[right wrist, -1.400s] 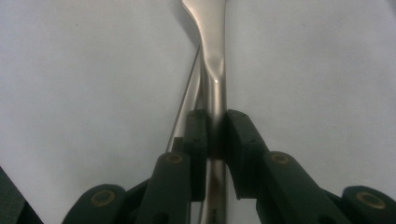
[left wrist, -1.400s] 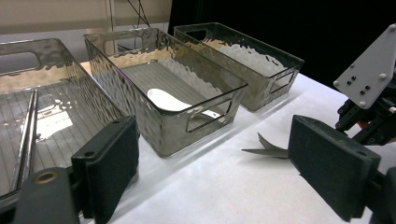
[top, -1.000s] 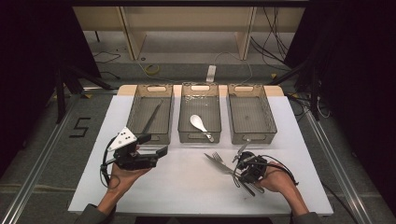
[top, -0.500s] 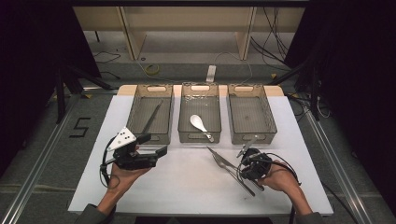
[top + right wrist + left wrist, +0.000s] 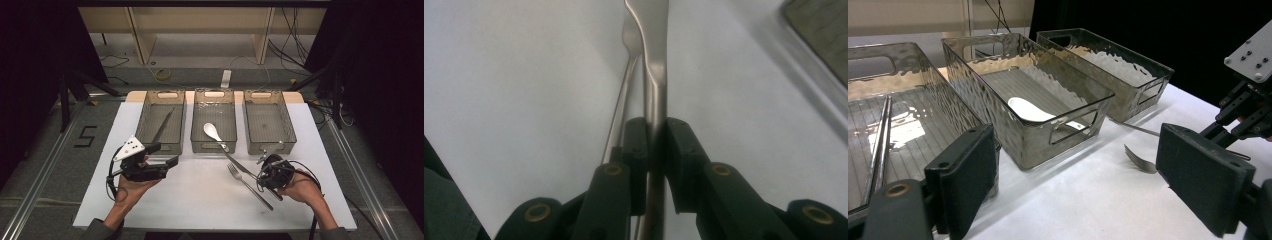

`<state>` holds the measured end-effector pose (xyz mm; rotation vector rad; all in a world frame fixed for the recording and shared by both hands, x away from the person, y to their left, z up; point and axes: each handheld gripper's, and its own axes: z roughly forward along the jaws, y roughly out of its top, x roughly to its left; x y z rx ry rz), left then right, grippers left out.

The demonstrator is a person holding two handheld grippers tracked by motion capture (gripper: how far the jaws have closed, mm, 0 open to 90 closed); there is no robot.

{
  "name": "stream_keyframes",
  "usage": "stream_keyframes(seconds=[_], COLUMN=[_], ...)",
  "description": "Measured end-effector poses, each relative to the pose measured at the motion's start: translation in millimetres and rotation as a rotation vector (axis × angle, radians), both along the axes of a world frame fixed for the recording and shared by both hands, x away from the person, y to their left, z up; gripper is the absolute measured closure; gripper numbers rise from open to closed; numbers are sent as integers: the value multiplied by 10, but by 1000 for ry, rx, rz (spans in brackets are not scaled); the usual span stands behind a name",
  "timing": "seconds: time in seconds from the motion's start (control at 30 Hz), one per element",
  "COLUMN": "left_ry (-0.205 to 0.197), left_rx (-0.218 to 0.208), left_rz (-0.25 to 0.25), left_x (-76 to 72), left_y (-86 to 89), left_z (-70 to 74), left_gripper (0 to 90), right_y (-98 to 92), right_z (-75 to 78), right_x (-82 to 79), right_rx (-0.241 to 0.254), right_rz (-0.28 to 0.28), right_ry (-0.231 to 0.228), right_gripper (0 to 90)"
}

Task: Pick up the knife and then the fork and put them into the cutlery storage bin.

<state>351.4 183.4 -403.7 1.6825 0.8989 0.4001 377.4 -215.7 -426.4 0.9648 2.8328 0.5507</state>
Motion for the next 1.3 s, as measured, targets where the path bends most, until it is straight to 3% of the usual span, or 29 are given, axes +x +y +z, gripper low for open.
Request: stream_keyframes(seconds=[0.13,0.33,0.5,0.73,1.07,1.3], left_ry=[1,1,0,-6,-1,-20], left_rx=[1,-2,1,-2,-5,33], left_rz=[2,6,2,9,5,4], left_x=[4,5,4,-5,3,-10], left_y=[5,5,6,11,5,-25], left_z=[-2,-3,-3,5,-1,-2], left_gripper=[160,160,160,160,160,160], right_y=[-68,-89,-86,-204,-303,-378], right_z=[120,278,433,621,750,725], right_x=[38,124,270,555,862,1147], right_rx=[45,71,90,116,118,129], right_rz=[-13,-30,-52,-131,-210,-277], right_ry=[-11,-46,-73,-128,-135,-100], right_gripper=[807,807,807,807,807,807])
